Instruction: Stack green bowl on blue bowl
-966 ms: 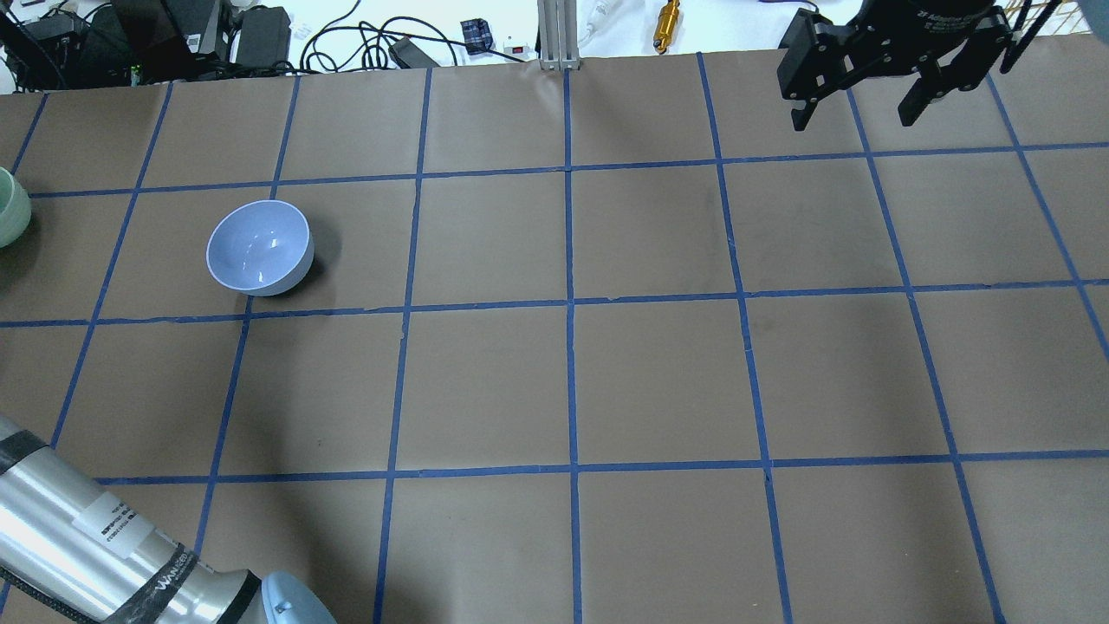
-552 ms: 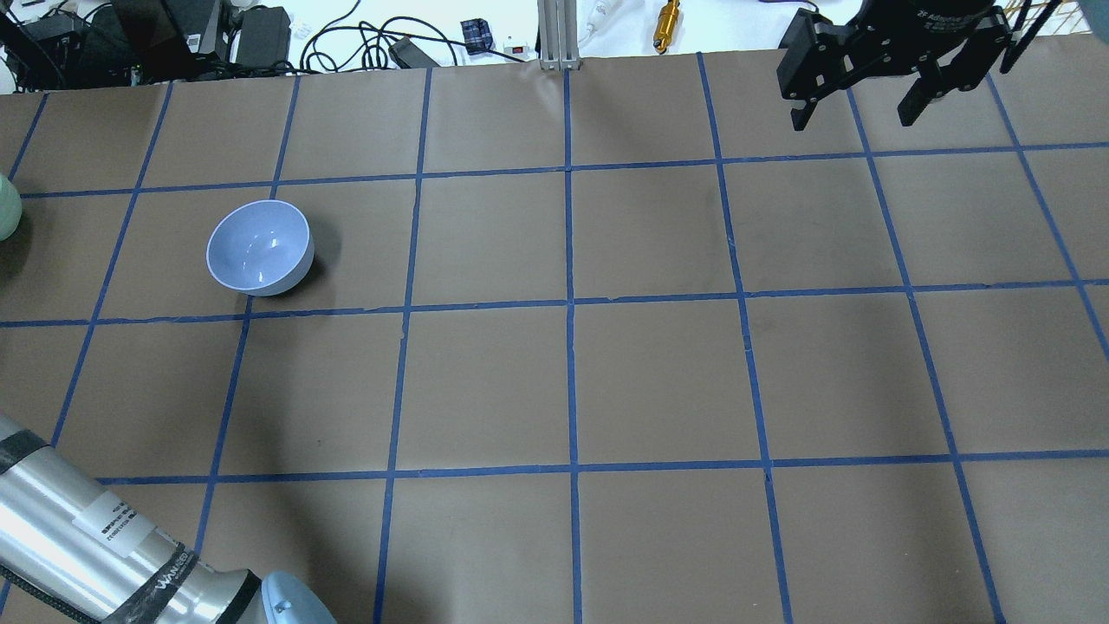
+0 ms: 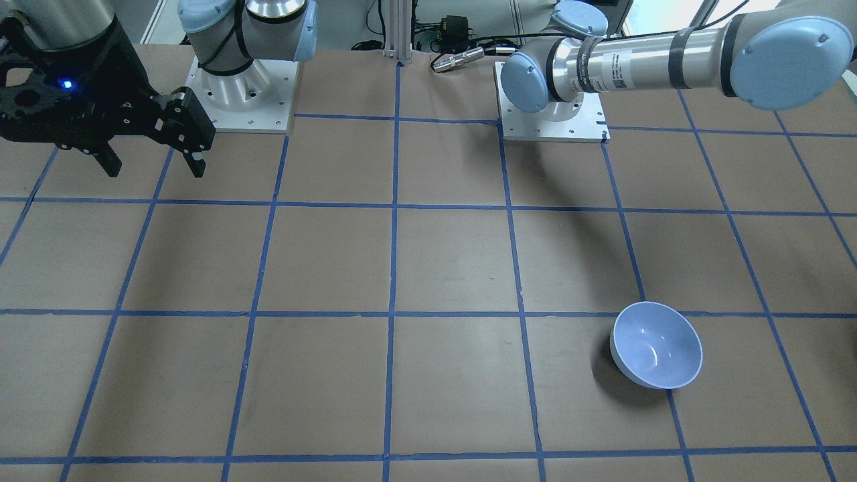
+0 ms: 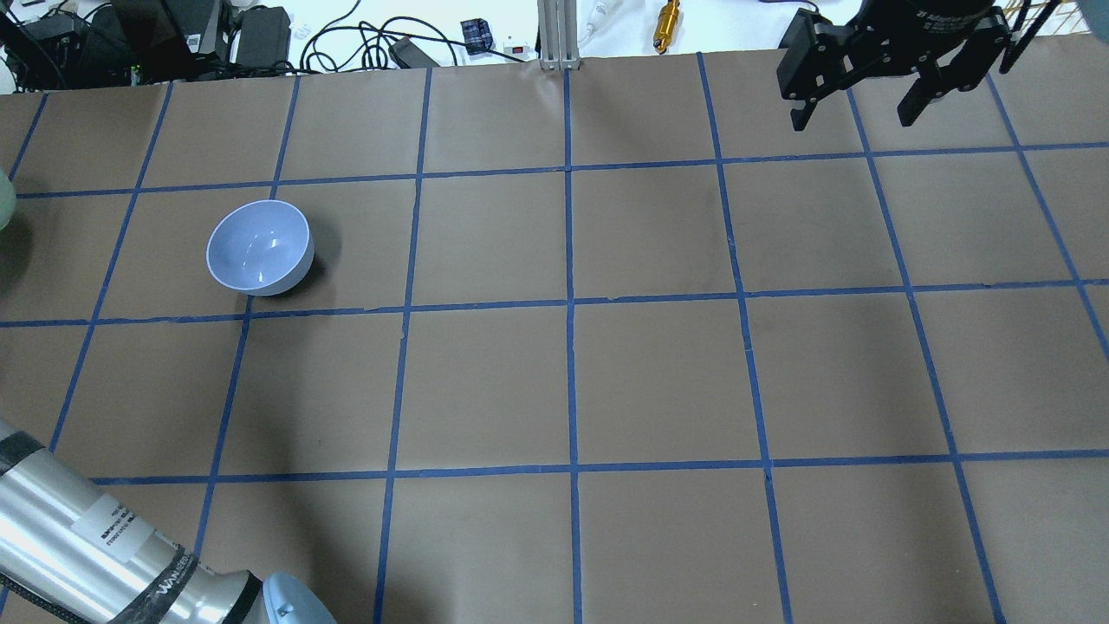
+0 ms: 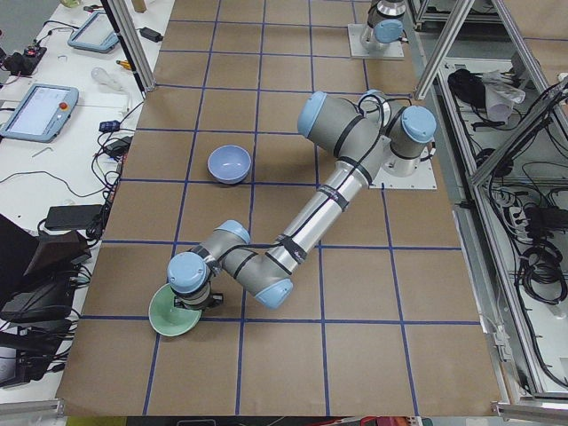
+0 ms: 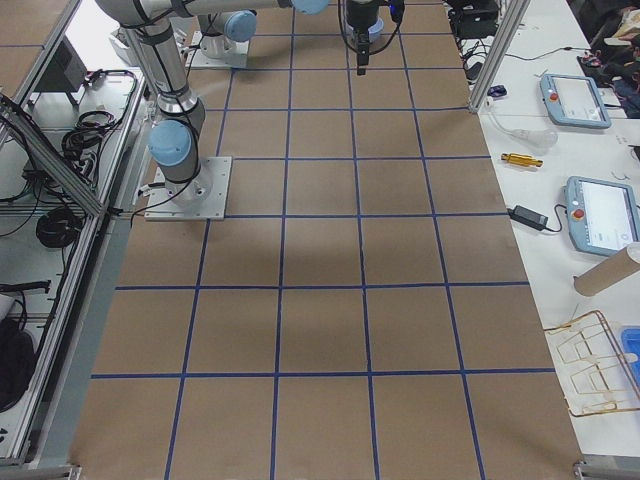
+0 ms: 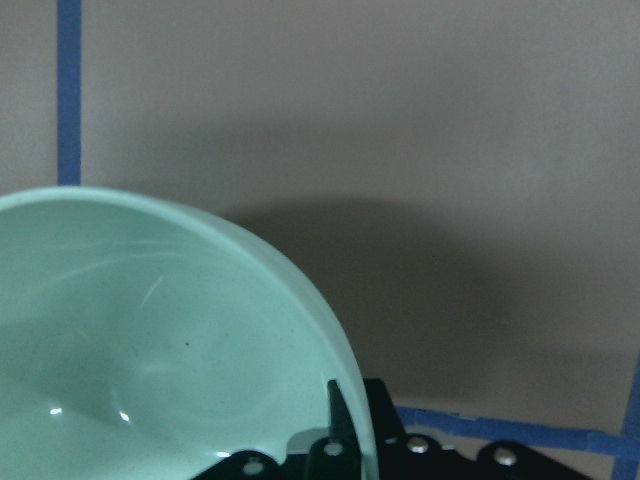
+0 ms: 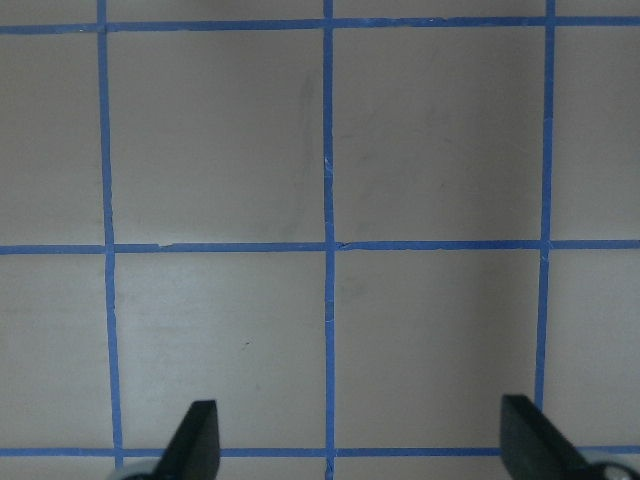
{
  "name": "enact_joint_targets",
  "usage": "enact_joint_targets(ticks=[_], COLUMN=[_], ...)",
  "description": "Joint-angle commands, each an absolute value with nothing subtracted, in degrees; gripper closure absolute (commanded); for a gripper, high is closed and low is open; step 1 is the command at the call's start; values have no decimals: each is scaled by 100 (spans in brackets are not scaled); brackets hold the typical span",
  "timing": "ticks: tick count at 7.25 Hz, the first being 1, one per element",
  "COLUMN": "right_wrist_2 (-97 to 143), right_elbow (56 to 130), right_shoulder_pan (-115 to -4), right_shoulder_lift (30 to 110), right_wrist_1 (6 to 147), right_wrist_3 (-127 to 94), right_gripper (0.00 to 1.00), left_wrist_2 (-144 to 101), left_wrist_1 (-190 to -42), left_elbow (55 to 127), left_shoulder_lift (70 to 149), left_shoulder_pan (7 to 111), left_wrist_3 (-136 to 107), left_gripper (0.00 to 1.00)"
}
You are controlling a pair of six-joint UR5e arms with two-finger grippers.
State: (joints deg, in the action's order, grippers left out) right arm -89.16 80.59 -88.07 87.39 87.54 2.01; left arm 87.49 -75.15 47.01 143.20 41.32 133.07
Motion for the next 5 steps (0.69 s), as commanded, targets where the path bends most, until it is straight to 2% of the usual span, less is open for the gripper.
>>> enact_joint_targets(ticks=[1,5], right_wrist_2=[-8912,-8912], right_elbow=[8060,8060], right_shoulder_pan=[-8807,-8807], right_shoulder_lift=[8745,8745], right_wrist_1=[8754,8754], right_wrist_3=[193,185], right_gripper=[0,0], left_wrist_2=[8806,8842], left_wrist_1=[-7804,-7752], left_elbow=[5479,7536], left_shoulder_lift=[13382,11535], left_shoulder_pan=[4489,5552], left_wrist_3=[13080,11248], left_gripper=[100,100])
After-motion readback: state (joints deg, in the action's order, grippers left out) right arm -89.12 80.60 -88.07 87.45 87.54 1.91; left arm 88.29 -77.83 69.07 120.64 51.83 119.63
